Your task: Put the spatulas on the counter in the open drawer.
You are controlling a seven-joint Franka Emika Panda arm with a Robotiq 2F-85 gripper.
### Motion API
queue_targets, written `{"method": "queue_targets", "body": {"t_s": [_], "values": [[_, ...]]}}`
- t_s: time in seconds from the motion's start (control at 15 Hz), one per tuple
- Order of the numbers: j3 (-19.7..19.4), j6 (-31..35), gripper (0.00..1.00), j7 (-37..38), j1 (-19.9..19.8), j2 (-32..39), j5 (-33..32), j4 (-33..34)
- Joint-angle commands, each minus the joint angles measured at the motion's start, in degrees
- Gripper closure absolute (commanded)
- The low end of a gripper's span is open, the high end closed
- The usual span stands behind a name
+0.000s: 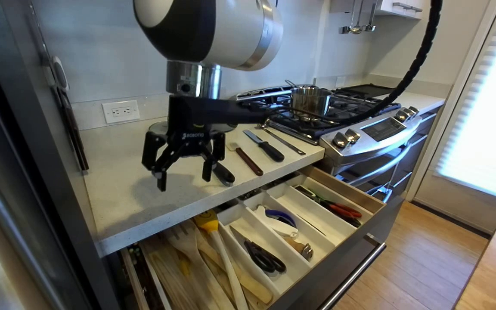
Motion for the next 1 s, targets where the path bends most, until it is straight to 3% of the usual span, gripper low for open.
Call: {"method": "queue_targets", "body": {"t_s": [0.0,0.53,0.93], "values": [[-5.8,1.3,0.00,5.5,0.7,-3.1,-4.6,-1.7],[-12.6,5.5,0.00,7.4,-0.7,3.3,-9.1,4.4],[-10.4,3.2,0.03,4.6,-2.1,9.0,-6.9,9.9]]}}
